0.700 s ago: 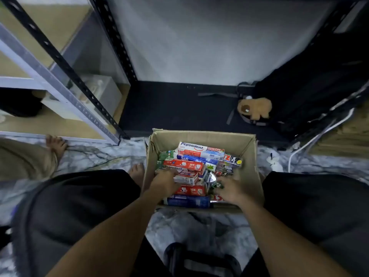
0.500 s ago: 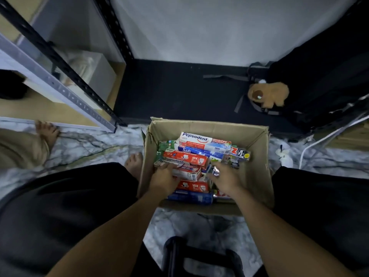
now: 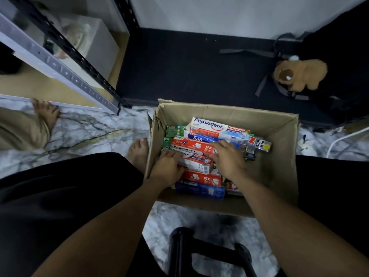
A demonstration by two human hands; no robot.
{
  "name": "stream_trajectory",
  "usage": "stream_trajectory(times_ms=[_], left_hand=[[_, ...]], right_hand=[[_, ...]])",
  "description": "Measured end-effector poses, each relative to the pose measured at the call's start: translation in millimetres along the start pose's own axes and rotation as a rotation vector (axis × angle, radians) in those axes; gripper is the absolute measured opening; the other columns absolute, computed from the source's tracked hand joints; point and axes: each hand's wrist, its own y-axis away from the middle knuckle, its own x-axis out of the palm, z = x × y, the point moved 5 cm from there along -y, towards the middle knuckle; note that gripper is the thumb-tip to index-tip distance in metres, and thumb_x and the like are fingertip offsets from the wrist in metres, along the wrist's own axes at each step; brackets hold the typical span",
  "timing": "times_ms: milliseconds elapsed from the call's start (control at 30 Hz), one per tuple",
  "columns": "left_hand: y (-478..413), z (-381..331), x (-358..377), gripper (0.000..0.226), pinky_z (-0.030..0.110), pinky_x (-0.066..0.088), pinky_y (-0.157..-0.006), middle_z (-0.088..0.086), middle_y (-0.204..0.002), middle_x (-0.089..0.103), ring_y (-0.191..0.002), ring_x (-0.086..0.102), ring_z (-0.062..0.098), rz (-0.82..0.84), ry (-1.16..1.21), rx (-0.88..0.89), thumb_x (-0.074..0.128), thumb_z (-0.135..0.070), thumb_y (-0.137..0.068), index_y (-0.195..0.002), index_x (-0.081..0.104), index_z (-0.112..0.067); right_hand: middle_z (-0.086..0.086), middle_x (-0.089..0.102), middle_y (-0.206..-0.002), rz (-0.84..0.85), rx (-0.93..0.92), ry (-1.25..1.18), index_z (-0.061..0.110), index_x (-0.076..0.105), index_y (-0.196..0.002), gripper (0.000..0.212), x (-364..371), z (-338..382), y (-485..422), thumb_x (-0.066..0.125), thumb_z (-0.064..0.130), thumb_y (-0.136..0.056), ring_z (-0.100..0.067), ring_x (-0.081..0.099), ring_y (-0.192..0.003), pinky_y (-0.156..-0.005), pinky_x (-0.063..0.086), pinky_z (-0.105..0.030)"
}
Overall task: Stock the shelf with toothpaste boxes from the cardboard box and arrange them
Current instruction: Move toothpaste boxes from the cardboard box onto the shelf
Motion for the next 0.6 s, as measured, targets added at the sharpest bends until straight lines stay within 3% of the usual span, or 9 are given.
stream_trajectory(times_ms=[200,367,467,600], left_hand=[[-14.1,-12.8,-6.4,0.045,0.039,0.046,-0.099,0.009,-0.127,0.061,-0.116,0.057,0.029,0.101,-0.064,-0.007,0.067,-0.031,-0.085,-0.125,0.049,-0.018],[-21.8,-13.8,-1.0,0.048,0.039,0.050,-0.092,0.011,-0.124,0.062,-0.107,0.060,0.028,0.194,-0.069,-0.017,0.067,-0.047,-0.086,-0.117,0.043,-0.020],[-28.4,-12.7,4.4,0.050,0.037,0.049,-0.088,0.011,-0.125,0.061,-0.107,0.060,0.027,0.241,-0.061,-0.006,0.068,-0.047,-0.085,-0.117,0.039,-0.021],[-33.1,-12.7,5.8,0.063,0.038,0.047,-0.096,0.006,-0.136,0.055,-0.119,0.055,0.027,0.248,-0.137,0.072,0.073,-0.046,-0.083,-0.132,0.043,-0.022]], right_hand=[[-0.004,0.049,-0.136,-0.070,0.023,0.035,0.018,0.044,-0.145,0.049,-9.7,-32.3,31.3,0.056,0.027,-0.098,-0.025,0.043,-0.125,-0.102,0.041,-0.039],[-0.006,0.043,-0.141,-0.066,0.115,0.049,0.022,0.036,-0.149,0.058,-20.1,-67.8,51.3,0.060,0.022,-0.096,-0.029,0.043,-0.126,-0.102,0.043,-0.045],[-0.007,0.041,-0.138,-0.001,0.165,0.025,0.026,0.030,-0.152,0.066,-14.7,-82.3,59.7,0.062,0.020,-0.094,-0.029,0.043,-0.126,-0.102,0.044,-0.043],[-0.016,0.038,-0.146,0.126,0.245,-0.143,0.017,0.039,-0.147,0.060,1.2,-87.9,64.8,0.063,0.015,-0.093,-0.032,0.047,-0.129,-0.108,0.039,-0.038]])
